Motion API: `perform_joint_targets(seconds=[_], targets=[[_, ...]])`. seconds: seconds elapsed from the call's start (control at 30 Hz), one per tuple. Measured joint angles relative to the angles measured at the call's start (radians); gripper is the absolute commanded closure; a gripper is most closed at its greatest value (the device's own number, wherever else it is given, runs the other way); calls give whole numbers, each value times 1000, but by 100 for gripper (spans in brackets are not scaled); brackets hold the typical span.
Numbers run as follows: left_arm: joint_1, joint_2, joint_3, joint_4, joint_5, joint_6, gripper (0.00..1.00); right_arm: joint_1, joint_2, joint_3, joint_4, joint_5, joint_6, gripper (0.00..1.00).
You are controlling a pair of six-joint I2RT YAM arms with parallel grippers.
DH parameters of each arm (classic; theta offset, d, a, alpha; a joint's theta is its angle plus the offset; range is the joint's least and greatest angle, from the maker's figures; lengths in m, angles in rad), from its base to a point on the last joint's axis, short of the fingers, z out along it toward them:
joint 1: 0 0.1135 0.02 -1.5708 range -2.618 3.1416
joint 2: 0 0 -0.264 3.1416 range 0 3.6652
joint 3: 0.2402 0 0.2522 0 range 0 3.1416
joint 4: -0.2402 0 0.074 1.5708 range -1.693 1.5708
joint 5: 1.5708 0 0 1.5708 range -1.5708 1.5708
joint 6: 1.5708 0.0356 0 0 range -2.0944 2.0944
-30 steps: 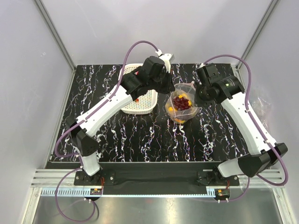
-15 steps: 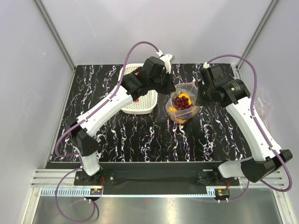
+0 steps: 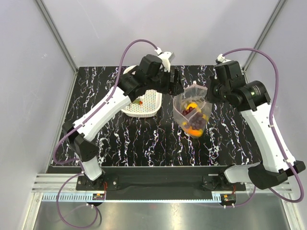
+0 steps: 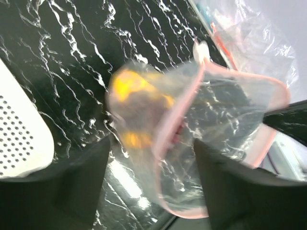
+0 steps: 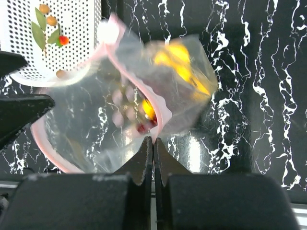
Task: Place the food in the zip-top bag and seal the zipper
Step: Adjust the zipper on the food storage bag.
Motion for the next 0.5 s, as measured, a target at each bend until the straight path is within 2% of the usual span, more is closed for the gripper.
perform_joint_targets(seconds=[0.1, 0.23, 0.37, 0.5], targets=[[30, -36, -37, 5, 13, 5, 1, 0, -18, 3, -5, 6, 0, 100], [136, -99, -107, 11, 39, 12, 1, 0, -28, -19, -5, 8, -1, 100], [253, -101, -108, -1, -23, 31, 1, 0, -39, -79, 0, 8, -1, 100], [329, -11, -21, -54, -72, 58, 1, 0, -43, -106, 16, 5, -1, 100]])
